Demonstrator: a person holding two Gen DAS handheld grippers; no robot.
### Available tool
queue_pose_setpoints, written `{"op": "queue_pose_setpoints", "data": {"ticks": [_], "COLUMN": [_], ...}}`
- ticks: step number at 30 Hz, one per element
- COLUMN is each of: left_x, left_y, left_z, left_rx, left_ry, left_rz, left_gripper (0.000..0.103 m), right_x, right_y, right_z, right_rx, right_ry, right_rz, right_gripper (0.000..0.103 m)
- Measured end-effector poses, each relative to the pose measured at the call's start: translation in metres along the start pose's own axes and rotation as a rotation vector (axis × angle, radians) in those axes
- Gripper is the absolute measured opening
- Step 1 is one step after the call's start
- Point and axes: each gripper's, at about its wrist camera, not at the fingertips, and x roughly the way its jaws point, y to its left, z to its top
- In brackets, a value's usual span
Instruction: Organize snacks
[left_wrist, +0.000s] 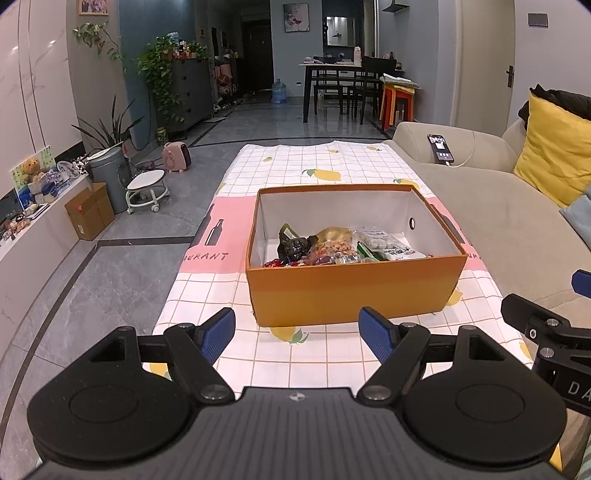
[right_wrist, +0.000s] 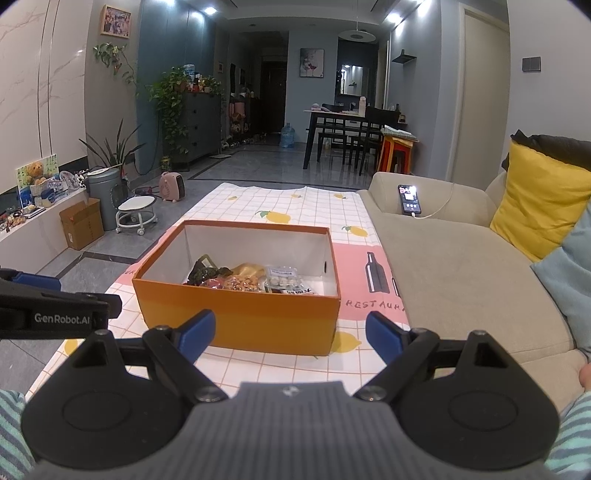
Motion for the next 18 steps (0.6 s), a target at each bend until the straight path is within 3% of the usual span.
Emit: {"op": "queue_pose_setpoints", "data": {"ticks": [18], "left_x": [-0.0009], "left_y": [-0.0065], "left_z": [0.0005], "left_rx": [-0.021], "left_ry": [0.011], "left_rz": [0.017], "left_gripper": [0.089], "right_x": [0.0036], "right_y": [-0.0035], "right_z": [-0.0012], "right_rx": [0.009], "right_ry": [0.010], "right_rz": [-0.002], "right_gripper": [0.086]}}
